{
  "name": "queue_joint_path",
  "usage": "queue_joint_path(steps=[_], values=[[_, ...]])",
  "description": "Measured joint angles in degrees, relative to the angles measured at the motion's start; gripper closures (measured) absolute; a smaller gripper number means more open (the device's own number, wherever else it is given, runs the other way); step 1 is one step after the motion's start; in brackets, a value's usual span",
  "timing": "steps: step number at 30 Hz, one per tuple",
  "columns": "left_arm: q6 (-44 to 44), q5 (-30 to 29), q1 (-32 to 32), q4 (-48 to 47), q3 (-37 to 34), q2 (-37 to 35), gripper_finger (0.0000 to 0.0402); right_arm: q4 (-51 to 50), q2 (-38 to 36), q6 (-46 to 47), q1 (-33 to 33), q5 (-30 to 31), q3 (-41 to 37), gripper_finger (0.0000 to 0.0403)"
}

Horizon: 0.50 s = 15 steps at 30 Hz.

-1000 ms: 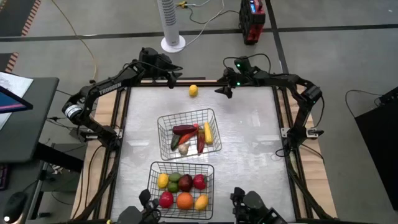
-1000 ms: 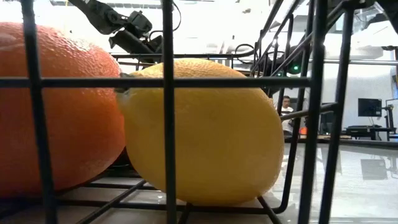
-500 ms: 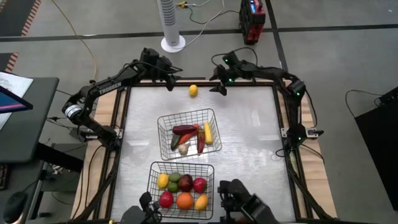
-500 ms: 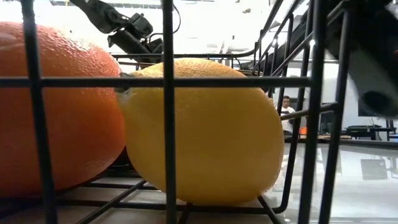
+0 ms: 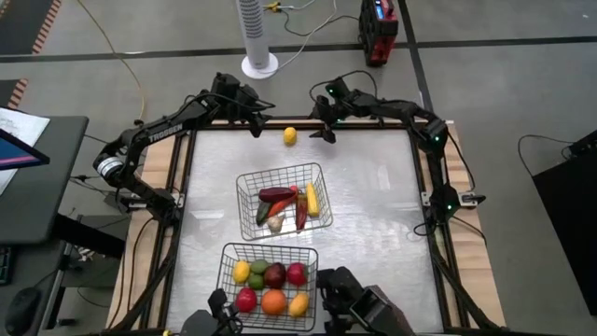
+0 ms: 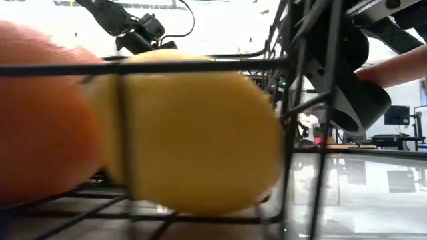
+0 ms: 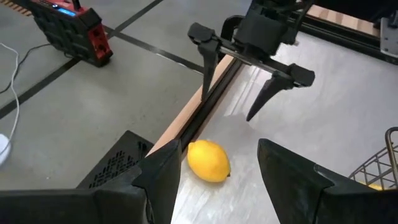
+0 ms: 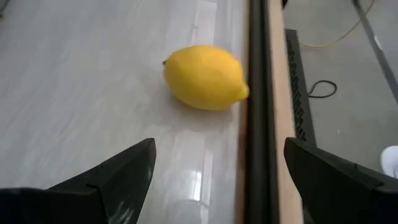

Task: Sort produce into baskets
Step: Put the lemon into the bottom wire basket

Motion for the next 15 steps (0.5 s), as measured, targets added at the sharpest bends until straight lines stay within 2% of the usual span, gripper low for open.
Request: queue_joint_path(steps=[7, 11, 15], values=[[-0.32, -0.40, 0.04, -0.54, 0.00, 0.02, 0.0201, -2.88, 0.00, -0.69, 1.51, 1.53, 0.12, 0.0023], [-0.42, -0.36, 0.04, -3.71, 0.00, 0.04, 0.0201, -9.32, -1.70, -0.39, 2.63, 9.80, 0.09, 0.0023], [-1.20, -0.09, 0.51, -4.03, 0.04, 0.11, 0.0201, -13.46, -4.88, 2.53, 2.18, 10.60, 0.11, 0.0023]])
